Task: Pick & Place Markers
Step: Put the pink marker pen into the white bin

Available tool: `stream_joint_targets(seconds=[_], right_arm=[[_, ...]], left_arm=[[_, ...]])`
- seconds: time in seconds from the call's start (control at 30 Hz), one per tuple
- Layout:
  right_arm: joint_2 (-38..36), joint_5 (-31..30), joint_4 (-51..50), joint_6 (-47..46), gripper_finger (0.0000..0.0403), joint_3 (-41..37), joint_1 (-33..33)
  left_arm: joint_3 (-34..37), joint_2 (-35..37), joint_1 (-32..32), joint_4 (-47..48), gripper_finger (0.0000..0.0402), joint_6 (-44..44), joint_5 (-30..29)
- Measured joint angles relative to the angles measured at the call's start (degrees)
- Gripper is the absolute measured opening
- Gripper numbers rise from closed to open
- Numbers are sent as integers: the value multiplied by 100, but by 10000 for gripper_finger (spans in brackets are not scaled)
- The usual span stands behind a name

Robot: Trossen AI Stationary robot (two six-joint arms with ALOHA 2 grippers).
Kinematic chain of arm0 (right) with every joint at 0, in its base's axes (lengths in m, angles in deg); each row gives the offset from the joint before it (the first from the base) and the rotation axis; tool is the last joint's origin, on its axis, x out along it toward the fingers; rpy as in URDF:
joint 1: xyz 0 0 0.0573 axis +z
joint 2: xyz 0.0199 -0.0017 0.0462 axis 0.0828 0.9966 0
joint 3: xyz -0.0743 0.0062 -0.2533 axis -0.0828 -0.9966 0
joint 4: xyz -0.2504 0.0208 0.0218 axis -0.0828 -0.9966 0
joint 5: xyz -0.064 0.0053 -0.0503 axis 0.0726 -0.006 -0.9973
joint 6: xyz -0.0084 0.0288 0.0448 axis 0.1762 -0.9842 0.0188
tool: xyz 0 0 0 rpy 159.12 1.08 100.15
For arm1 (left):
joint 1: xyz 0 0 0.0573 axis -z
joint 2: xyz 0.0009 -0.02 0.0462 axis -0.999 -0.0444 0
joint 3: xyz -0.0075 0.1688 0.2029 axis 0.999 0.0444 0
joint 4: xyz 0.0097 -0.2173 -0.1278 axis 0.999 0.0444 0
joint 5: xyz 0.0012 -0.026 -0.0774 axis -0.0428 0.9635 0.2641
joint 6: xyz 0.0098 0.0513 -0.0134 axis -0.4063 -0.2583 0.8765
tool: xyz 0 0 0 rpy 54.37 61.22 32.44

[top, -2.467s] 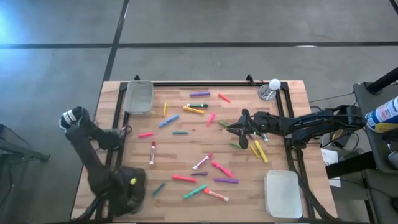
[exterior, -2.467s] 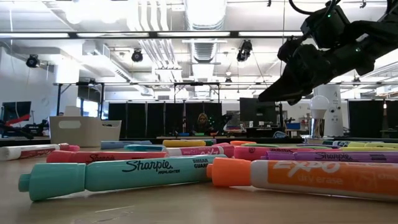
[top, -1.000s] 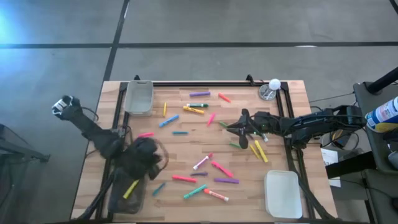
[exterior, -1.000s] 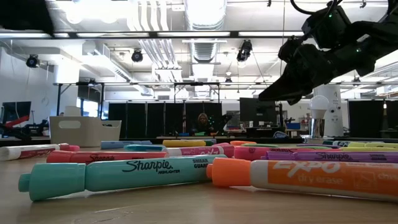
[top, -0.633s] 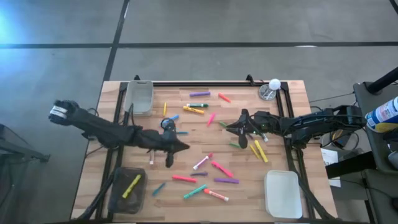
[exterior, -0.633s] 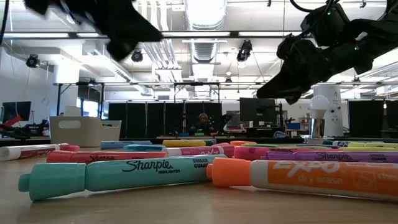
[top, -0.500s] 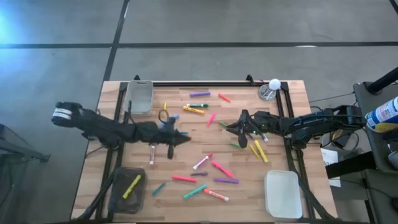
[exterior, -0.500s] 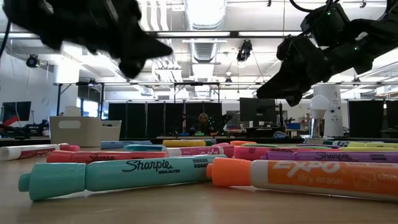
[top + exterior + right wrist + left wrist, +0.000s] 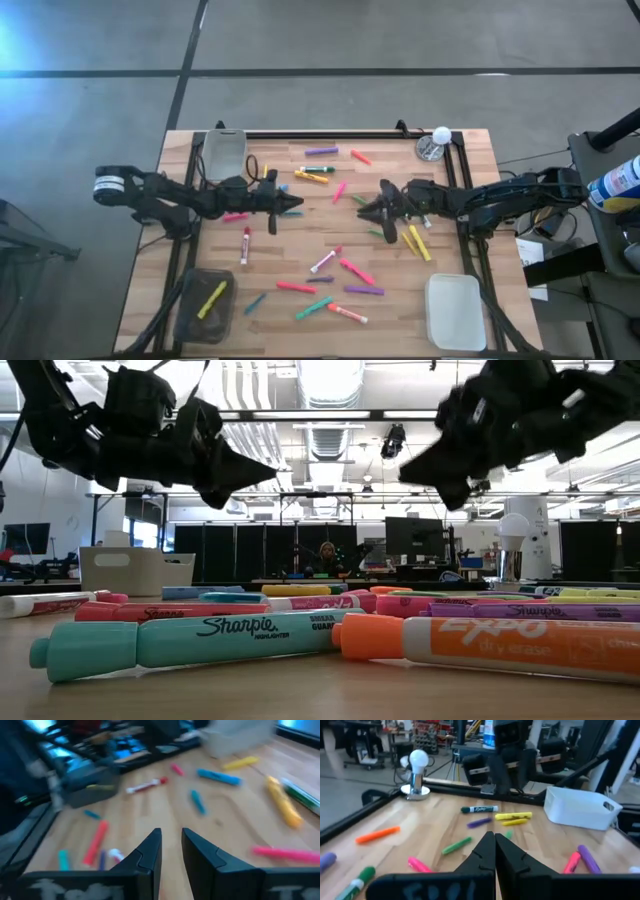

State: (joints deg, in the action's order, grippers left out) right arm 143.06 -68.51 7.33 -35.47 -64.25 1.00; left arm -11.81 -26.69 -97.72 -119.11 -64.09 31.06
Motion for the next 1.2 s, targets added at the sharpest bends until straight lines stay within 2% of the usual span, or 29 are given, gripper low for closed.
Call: stream_joint_targets(seconds=[0.13,0.23,0.37,0.43,0.67,0.83,1.0,1.2], right_arm=[[0,237,-93,108,68,323,526],[37,196,-580,369,69,665,968],[401,-534,-1331,941,87,1229,1513],[717,-715,-1661,999,101,1556,1642],[1997,-813,-2972,901,162,2858,1698],[2850,-821,-4416,1102,198,3917,1698],[3518,-827,-5641,1512,213,4825,1687],[4106,-954,-6143,2029,215,5516,1489]], left_arm=[[93,-9,7,-2,0,-143,-44],[171,-31,7,-10,0,-241,-200],[253,-18,-15,-24,0,-409,-227],[283,-16,-15,-39,0,-380,-225],[338,-22,-15,112,0,-319,-225],[435,-20,-13,111,0,-255,-225],[602,-20,-13,108,0,-123,-246],[665,-20,-11,104,0,-73,-295]])
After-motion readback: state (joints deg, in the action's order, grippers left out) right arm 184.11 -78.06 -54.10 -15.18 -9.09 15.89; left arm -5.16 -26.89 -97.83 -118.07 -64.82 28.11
